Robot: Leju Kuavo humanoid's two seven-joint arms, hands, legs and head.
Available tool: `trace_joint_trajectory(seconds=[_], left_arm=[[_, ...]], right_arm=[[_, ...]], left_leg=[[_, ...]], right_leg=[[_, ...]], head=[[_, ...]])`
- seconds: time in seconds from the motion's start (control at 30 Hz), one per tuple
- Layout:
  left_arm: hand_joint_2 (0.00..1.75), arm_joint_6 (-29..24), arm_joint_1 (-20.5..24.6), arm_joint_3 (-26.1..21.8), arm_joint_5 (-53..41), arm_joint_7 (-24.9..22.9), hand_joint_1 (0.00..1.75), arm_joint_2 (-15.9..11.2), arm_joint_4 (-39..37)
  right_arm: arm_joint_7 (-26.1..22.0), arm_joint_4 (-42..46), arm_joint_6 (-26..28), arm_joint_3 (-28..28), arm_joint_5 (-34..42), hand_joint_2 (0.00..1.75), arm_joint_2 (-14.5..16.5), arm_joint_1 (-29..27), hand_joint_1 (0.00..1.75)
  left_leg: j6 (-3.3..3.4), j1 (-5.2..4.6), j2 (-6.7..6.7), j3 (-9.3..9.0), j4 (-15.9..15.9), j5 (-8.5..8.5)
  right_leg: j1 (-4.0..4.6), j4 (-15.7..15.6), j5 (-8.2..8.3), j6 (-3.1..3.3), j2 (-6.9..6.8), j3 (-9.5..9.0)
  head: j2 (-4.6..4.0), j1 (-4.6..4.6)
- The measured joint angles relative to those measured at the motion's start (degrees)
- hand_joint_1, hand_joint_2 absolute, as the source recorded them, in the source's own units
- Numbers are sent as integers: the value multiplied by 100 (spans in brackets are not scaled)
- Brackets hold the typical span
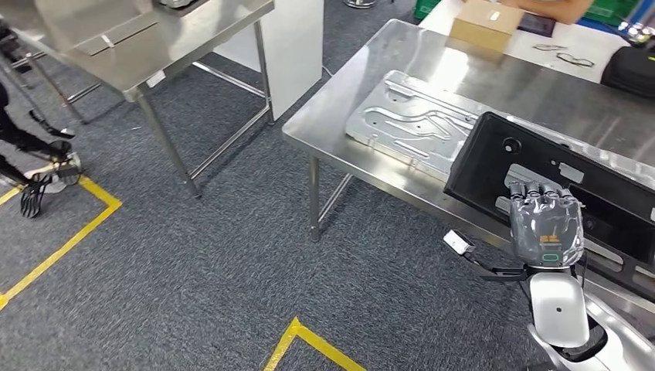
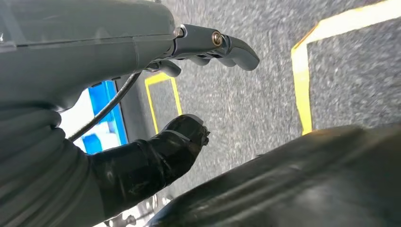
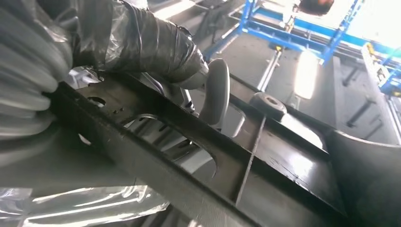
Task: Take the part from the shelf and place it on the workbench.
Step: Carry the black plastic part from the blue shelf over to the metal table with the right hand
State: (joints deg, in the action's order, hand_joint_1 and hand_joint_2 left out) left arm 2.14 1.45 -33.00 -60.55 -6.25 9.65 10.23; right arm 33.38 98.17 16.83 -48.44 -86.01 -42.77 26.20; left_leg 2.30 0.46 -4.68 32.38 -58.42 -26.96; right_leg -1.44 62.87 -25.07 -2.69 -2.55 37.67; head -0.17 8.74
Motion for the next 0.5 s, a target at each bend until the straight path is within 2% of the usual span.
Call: trace_joint_trajectory(seconds=[0.03,0.07,0.13,0.17,0.23,0.27,0.3,0.33,0.37,0.4,0.43,0.5], left_arm=[[175,1,3,0,-3,0,0,-1,0],[175,1,7,0,-7,0,0,-2,0],[175,3,25,0,-13,0,0,-3,0],[175,5,37,0,-15,-2,0,-3,0],[175,12,46,0,-22,-5,0,-4,-1],[175,14,42,0,-26,-9,0,-5,-1],[175,15,36,0,-31,-12,0,-5,-1],[175,16,31,0,-38,-15,0,-5,-1],[175,16,25,0,-45,-17,0,-5,-1],[175,16,18,0,-53,-17,0,-6,-1],[175,17,15,0,-60,-17,0,-8,-1],[175,18,14,0,-71,-17,0,-19,-1]], right_arm=[[0,21,0,38,0,175,-19,-16,175],[0,36,0,71,0,175,-37,-32,175],[0,52,4,111,0,175,-79,-81,175],[0,63,7,128,0,175,-105,-118,175],[0,86,11,170,0,175,-153,-171,175],[0,95,11,186,0,175,-162,-186,175],[0,97,11,194,0,175,-167,-194,175],[0,97,11,195,0,175,-167,-208,175],[0,97,11,195,0,175,-167,-225,175],[0,97,13,195,0,175,-168,-238,175],[0,97,22,193,0,175,-171,-246,175],[0,96,67,188,0,175,-179,-263,175]], left_leg=[[-32,-16,-57,-22,-5,-27],[-65,-31,-113,-46,-6,-51],[-127,-41,-224,-94,12,-86],[-160,-32,-200,-109,-10,-121],[-207,-6,56,1,-303,-329],[-217,9,233,149,-618,-503],[-219,14,349,345,-1007,-688],[-220,16,398,534,-1371,-819],[-217,15,420,666,-1599,-850],[-205,14,428,705,-1613,-757],[-183,13,433,641,-1410,-565],[-106,3,497,345,-660,-134]], right_leg=[[23,-251,75,36,-81,-130],[48,-374,89,75,-120,-186],[65,-383,88,152,8,-184],[54,-400,93,183,74,-194],[26,-434,108,266,194,-219],[20,-441,109,299,250,-224],[26,-439,107,325,313,-222],[36,-434,102,338,388,-221],[47,-427,97,345,466,-223],[57,-416,89,352,532,-226],[65,-405,80,355,598,-233],[77,-380,54,344,694,-247]], head=[[0,0],[0,0],[0,0],[0,0],[0,1],[0,1],[0,2],[0,2],[0,1],[0,2],[0,2],[0,2]])
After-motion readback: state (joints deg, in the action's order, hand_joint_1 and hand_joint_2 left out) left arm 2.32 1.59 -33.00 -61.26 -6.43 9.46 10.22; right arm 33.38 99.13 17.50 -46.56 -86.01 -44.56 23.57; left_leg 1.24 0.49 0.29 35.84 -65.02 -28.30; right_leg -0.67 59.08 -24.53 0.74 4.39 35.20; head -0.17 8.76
